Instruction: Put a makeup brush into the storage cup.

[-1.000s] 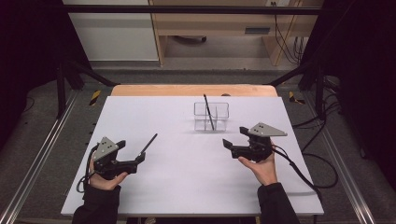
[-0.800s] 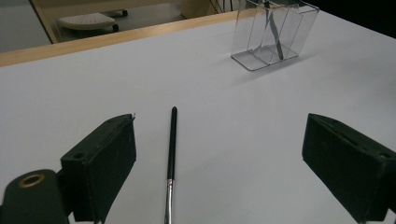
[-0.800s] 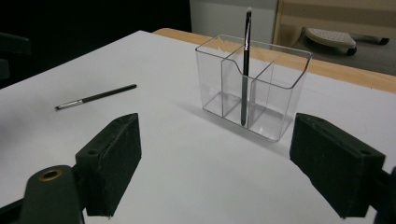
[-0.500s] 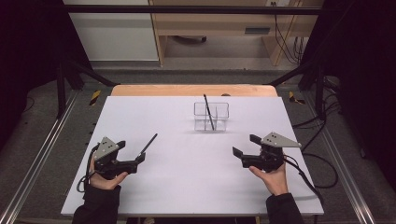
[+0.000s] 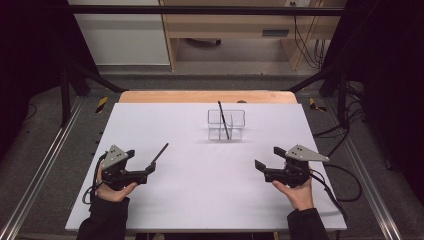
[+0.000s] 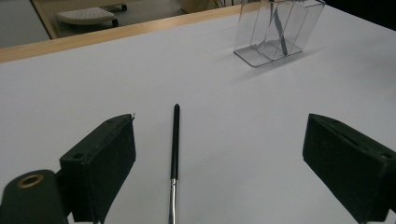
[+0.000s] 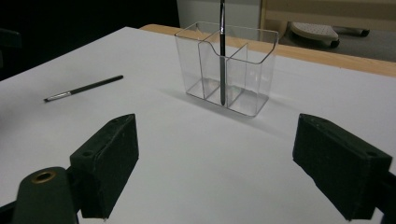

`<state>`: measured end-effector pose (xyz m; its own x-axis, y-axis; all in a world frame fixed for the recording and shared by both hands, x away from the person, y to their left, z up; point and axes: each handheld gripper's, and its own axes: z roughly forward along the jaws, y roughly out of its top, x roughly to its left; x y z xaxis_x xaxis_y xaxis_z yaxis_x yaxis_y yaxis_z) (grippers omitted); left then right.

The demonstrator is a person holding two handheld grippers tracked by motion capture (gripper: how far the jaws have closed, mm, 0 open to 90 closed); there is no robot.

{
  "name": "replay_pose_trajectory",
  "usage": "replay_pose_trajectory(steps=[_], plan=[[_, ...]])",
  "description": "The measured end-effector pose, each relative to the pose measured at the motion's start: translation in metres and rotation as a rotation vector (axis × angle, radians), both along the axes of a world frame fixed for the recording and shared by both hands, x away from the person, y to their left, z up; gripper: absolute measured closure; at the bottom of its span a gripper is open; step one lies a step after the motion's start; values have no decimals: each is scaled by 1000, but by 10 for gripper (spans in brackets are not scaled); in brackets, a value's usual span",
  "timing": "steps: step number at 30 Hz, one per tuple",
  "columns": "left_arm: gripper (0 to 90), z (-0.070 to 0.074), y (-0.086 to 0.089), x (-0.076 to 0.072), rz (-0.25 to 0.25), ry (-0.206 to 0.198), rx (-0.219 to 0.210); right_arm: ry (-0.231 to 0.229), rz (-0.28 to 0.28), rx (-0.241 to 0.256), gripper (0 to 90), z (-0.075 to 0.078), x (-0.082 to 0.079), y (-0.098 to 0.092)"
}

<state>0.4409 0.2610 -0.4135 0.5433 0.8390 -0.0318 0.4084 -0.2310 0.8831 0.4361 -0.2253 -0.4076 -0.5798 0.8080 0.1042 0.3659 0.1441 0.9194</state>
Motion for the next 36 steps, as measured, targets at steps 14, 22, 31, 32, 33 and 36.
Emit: replay_pose_trajectory(steps=[14, 22, 31, 32, 33, 36], plan=[[95, 5, -3, 20, 1, 42, 43, 3, -6, -18, 142, 0, -6, -1], [113, 8, -5, 33, 3, 85, 85, 9, -5, -28, 142, -1, -5, 0], [139, 4, -8, 47, 5, 127, 141, 19, 1, -38, 142, -4, -3, 3], [143, 4, -9, 49, 3, 132, 149, 17, 0, -38, 142, -4, -3, 3], [148, 3, -10, 50, 1, 137, 150, 18, -1, -36, 142, -4, -3, 3], [168, -1, -12, 53, -3, 152, 176, 17, 0, -36, 142, -4, -3, 2]])
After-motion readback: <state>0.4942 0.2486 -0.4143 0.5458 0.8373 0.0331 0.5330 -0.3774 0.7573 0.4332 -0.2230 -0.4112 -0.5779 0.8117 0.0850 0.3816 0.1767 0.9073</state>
